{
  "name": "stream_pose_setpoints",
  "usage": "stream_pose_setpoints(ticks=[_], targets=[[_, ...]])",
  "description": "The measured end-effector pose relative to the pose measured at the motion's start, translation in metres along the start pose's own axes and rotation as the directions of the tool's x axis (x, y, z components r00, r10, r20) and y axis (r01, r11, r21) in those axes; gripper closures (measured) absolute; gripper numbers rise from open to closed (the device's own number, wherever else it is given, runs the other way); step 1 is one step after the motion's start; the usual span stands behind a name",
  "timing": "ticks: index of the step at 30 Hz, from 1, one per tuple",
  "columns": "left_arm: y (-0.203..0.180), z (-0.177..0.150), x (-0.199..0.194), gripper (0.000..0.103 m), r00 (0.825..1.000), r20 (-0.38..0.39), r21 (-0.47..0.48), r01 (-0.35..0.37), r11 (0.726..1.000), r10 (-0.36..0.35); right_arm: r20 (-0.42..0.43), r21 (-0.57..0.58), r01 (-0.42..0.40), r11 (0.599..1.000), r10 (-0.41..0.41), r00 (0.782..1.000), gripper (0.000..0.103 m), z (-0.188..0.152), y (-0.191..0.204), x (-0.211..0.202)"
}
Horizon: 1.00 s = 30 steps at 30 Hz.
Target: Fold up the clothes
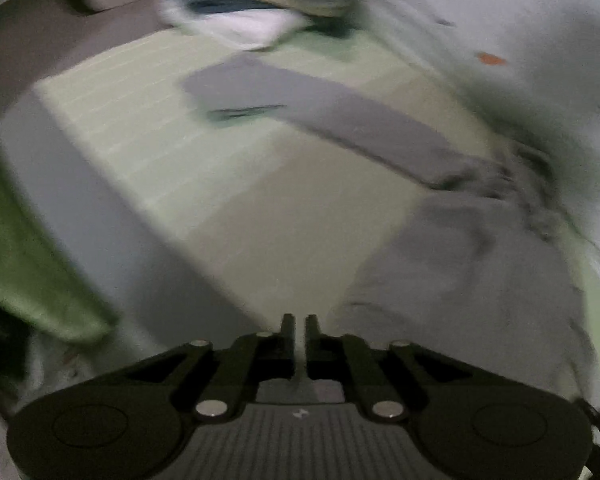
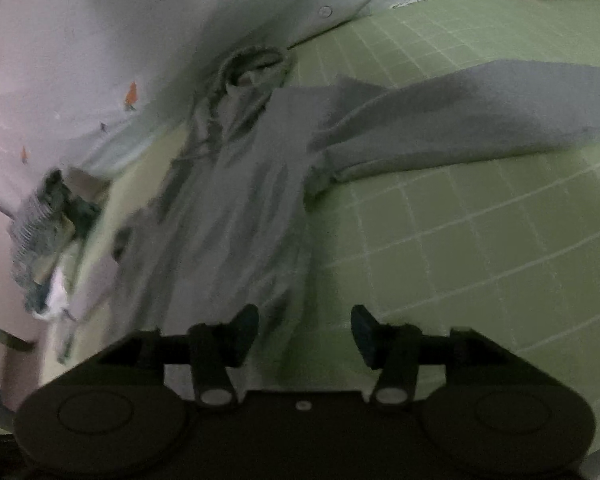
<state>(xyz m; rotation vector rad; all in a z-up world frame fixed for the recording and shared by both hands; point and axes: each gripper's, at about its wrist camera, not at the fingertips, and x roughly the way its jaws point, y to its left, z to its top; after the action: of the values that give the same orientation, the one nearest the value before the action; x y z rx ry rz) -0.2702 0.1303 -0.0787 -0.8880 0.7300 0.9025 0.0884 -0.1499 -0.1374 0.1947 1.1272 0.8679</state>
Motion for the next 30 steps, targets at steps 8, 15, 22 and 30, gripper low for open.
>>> stream_pose_setpoints(ticks=[8,15,22,30], targets=[[-0.049,0.007,0.027,0.086,0.999,-0.028,0.160,0.046,0.986,-0.042,-0.131,-0.086,-0.031,0.996,0.019,0.991,0.095,-0.008,0.009,0.009],[-0.061,0.028,0.033,0.074,0.999,-0.003,0.203,0.046,0.978,-0.047,-0.044,-0.123,0.188,0.974,-0.195,0.980,0.049,0.004,0.006,-0.010],[-0.117,0.078,0.071,0.030,0.994,0.023,0.326,0.093,0.941,-0.106,0.090,-0.223,0.246,0.943,-0.231,0.969,0.024,0.064,0.032,0.024],[-0.223,0.140,0.179,0.015,0.974,0.067,0.520,0.150,0.841,-0.215,0.136,-0.359,0.316,0.878,-0.286,0.949,0.006,0.152,0.055,0.155]])
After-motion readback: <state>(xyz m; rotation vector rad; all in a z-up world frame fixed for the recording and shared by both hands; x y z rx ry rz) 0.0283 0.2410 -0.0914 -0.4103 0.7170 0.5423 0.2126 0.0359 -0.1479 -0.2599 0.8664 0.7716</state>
